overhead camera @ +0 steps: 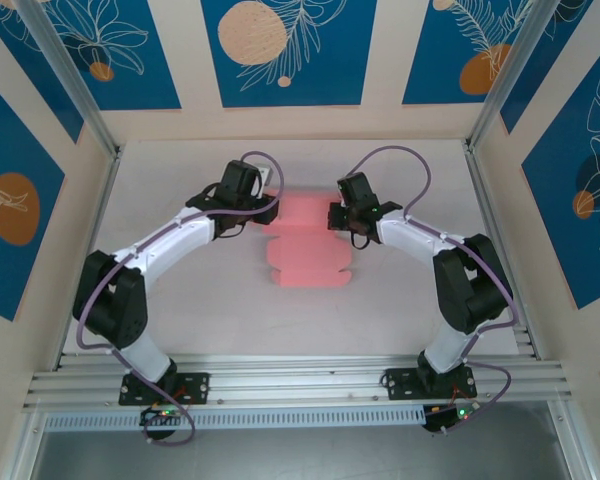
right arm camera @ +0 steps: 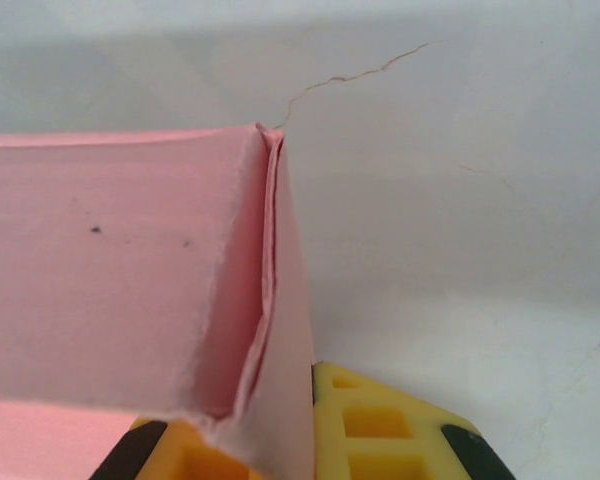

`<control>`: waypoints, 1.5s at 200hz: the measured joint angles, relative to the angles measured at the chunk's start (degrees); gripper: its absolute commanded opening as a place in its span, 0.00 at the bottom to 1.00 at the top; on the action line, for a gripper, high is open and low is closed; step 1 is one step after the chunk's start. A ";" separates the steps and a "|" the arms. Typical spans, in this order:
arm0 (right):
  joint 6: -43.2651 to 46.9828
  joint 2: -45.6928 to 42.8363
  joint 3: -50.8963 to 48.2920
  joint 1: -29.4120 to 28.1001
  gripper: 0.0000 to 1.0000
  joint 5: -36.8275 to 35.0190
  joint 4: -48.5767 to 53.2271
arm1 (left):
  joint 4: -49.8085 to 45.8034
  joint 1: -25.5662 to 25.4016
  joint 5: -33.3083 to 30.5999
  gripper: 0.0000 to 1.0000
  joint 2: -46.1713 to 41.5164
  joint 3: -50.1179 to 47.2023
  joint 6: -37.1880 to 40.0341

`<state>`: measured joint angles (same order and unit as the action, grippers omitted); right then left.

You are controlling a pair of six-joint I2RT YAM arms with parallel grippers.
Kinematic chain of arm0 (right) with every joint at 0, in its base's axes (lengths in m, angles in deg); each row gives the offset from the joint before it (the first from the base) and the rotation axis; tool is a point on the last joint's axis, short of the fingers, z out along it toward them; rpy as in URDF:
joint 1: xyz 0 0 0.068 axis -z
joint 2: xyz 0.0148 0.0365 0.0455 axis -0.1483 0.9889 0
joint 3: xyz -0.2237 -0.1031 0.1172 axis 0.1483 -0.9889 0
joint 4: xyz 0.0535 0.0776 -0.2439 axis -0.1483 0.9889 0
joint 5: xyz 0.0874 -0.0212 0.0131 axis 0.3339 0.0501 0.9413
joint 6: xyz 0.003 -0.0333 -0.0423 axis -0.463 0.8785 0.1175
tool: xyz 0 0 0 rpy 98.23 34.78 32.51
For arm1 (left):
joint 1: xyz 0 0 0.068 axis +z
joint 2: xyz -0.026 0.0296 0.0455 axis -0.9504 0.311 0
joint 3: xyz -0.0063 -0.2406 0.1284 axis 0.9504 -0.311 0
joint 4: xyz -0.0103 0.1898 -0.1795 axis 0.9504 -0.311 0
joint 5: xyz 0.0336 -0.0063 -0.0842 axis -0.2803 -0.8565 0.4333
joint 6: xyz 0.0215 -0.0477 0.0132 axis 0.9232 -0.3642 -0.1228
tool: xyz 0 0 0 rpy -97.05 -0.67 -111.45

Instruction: Fold the paper box

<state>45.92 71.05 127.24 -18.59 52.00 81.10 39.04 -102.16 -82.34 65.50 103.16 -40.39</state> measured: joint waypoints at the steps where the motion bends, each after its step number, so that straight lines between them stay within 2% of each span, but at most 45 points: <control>1: 0.00 0.00 0.00 -0.02 0.00 0.00 0.00 | 0.02 0.00 0.04 0.34 0.04 0.00 0.00; 33: -0.72 0.46 0.22 -0.98 0.01 -0.02 -0.02 | 2.10 0.00 3.08 0.30 2.54 0.15 -1.55; 58: -1.60 0.90 0.61 -1.11 0.00 -0.15 0.46 | 5.53 0.00 7.89 0.31 4.20 0.07 -4.28; 75: -2.58 1.27 0.90 -1.33 0.00 -0.33 0.46 | 8.81 0.02 10.67 0.36 4.26 -0.55 -6.25; 91: -3.41 1.55 0.96 -1.33 0.00 -0.48 0.55 | 12.17 0.31 12.90 0.47 4.24 -1.60 -8.66; 122: -4.46 2.49 0.96 -1.36 0.00 -0.68 1.22 | 16.13 1.40 16.98 0.51 2.91 -6.03 -11.98; 143: -4.96 2.60 0.96 -1.40 0.00 -0.94 1.51 | 15.61 2.49 16.90 0.63 0.00 -9.42 -13.29; 178: -5.40 2.60 0.96 -1.46 0.00 -1.42 1.53 | 10.82 3.58 11.85 0.84 -7.65 -13.51 -14.58; 199: -5.42 2.58 0.96 -1.84 0.00 -1.86 1.53 | 9.55 3.61 10.73 0.92 -9.90 -14.86 -15.04; 233: -5.40 2.60 1.09 -2.91 0.00 -2.60 1.60 | 10.12 3.61 11.39 0.99 -9.81 -20.11 -17.53; 300: -5.38 2.58 1.29 -4.44 0.00 -4.68 1.97 | 13.27 3.61 13.11 1.00 -6.43 -21.57 -19.87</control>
<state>40.54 73.62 128.53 -23.02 47.32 83.07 52.30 -98.56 -69.22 59.07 81.59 -60.26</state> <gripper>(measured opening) 0.098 0.997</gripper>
